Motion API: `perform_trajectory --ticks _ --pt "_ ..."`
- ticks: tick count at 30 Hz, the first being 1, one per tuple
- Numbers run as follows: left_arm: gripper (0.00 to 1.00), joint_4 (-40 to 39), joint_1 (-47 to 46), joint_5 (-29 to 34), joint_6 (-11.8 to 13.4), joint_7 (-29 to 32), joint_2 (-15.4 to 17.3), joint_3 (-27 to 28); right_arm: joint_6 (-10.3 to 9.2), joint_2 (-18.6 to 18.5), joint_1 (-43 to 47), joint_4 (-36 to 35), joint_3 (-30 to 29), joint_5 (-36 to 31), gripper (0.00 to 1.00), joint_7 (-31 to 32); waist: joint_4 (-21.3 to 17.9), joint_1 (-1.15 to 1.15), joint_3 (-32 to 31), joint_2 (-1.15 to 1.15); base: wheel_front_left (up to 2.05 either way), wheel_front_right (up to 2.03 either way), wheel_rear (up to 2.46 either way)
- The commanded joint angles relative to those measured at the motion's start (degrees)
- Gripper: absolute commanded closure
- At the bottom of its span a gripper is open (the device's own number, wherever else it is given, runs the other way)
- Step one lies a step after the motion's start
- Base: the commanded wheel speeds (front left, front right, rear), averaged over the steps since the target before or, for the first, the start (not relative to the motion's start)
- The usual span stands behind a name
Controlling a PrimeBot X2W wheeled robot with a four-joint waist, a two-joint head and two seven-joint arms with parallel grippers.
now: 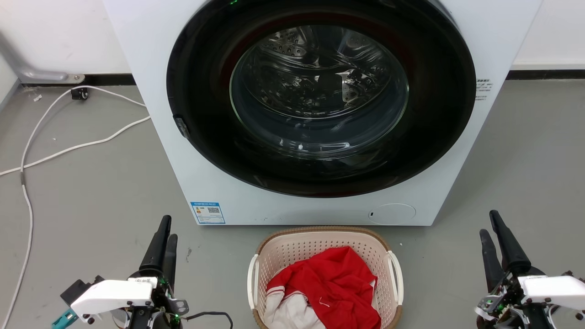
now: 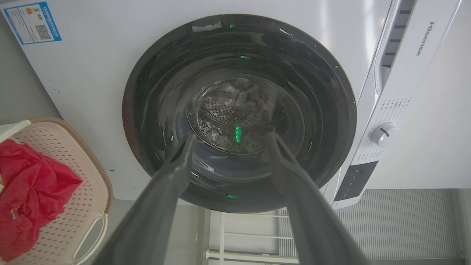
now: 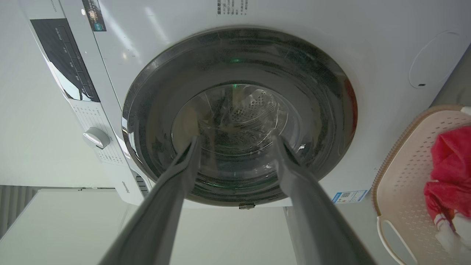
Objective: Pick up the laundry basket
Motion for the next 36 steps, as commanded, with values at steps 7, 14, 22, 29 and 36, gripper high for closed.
perform_trajectory --ticks 7,14,22,29,36 --pt "0.0 -3.05 -1.46 7.23 -0.02 -2.09 0.15 -0.84 0.01 -0.04 -0.18 -3.21 -0.12 -6.84 0.0 -2.03 0.1 0.0 0.14 0.0 0.0 0.0 0.0" --pt "0.0 -4.54 -1.78 15.39 -0.02 -3.84 0.15 -1.54 0.01 -0.04 0.2 -5.35 -0.08 -17.0 0.0 -3.77 0.23 0.0 0.43 0.0 0.0 0.0 0.0" --pt "0.0 -5.43 -2.19 25.87 0.98 -5.65 0.16 -3.47 0.01 -0.03 1.05 -7.36 0.1 -28.19 0.0 -5.61 0.32 0.0 0.68 0.0 0.0 0.0 0.0" --pt "0.0 -5.73 -2.42 35.07 1.75 -7.13 0.17 -5.27 0.01 -0.03 1.92 -9.1 -0.1 -36.17 0.0 -6.62 0.35 0.0 0.73 0.0 0.0 0.0 0.0" --pt "0.0 -5.66 -2.25 42.32 1.83 -8.53 0.19 -6.64 0.01 -0.03 2.94 -11.29 0.28 -44.17 0.0 -6.3 0.37 0.0 0.76 0.0 0.0 0.0 0.0"
